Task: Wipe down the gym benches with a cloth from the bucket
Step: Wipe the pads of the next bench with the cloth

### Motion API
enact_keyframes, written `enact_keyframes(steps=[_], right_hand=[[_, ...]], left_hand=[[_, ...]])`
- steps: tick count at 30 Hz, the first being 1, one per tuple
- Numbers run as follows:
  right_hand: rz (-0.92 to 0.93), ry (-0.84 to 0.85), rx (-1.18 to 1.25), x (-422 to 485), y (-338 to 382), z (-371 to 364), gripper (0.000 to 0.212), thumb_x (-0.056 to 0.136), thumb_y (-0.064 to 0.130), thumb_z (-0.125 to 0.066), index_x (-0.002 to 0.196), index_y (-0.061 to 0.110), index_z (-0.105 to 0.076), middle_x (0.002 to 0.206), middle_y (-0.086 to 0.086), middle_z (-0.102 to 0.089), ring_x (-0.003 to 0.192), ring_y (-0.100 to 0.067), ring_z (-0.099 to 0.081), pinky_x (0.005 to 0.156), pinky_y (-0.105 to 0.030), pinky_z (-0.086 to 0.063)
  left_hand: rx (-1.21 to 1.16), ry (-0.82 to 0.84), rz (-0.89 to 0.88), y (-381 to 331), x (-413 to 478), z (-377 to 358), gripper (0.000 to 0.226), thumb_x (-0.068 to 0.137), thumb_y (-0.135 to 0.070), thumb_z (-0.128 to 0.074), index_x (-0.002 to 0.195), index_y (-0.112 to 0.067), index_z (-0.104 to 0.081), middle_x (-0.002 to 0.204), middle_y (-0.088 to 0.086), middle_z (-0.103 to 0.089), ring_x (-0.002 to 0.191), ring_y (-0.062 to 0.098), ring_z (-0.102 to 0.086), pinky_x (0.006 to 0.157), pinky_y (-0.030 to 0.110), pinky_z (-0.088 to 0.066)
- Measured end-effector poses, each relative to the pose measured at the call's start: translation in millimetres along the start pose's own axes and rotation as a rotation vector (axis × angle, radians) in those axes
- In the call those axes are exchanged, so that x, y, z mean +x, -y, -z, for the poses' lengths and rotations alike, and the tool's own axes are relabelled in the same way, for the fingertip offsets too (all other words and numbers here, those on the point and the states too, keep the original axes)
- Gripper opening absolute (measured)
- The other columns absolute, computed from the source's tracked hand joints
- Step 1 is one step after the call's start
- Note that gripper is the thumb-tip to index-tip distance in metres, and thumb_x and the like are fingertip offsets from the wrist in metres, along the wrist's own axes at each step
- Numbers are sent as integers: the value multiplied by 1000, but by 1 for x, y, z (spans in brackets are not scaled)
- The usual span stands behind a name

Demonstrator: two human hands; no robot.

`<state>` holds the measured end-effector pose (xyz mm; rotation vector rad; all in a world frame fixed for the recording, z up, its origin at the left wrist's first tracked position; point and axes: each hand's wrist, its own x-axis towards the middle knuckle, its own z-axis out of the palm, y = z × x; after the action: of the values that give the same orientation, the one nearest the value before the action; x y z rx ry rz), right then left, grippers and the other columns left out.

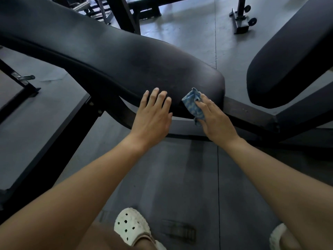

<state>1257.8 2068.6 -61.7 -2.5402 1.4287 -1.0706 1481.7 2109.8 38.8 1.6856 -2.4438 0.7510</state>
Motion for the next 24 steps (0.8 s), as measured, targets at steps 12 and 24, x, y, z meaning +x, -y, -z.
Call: enact_keyframes(steps=[12, 24], right_hand=[[-238, 80, 145, -18, -15, 18, 69, 84, -7, -68, 146, 11, -43, 163, -7, -32, 144, -28, -40, 115, -42, -41], [-565, 130, 357, 52, 8, 29, 59, 98, 9, -42, 157, 10, -32, 168, -2, -17, 154, -19, -16, 122, -30, -12]], left_hand=[[-6, 25, -48, -10, 2, 1, 49, 102, -34, -47, 143, -8, -48, 154, 13, -43, 149, 35, -32, 125, 54, -20], [11, -6, 109, -3, 13, 5, 47, 103, -42, -46, 137, -9, -54, 150, 16, -47, 148, 37, -34, 124, 57, -20]])
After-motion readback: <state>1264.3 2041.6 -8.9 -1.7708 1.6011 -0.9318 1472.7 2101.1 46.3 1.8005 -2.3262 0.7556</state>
